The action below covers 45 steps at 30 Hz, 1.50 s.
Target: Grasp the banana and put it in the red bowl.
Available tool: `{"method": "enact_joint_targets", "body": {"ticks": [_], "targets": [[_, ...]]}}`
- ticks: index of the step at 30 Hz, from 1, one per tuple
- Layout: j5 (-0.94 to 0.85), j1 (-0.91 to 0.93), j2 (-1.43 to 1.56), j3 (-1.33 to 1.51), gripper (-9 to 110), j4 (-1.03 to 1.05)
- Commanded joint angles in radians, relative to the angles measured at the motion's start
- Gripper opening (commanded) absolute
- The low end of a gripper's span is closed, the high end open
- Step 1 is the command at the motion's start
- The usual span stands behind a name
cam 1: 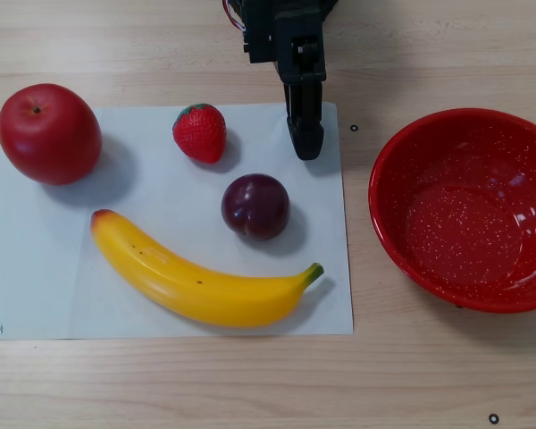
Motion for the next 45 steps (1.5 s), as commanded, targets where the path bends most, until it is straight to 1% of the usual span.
{"method": "enact_joint_targets", "body": {"ticks": [1,5,11,15,26,34,45], "targets": [[-0.005,-0.009,-0.020,0.005,0,0.002],[0.014,-0.015,-0.041,-0.009,0,-0.018],[0.040,-0.031,-0.089,-0.092,0,0.008],[0.055,-0.054,-0.141,-0.186,0,0.075],[0.052,-0.080,-0.365,-0.597,0,0.360],[0.072,-0.147,-0.626,-0.977,0,0.554],[0.089,-0.249,-1.006,-1.480,0,0.733]]}}
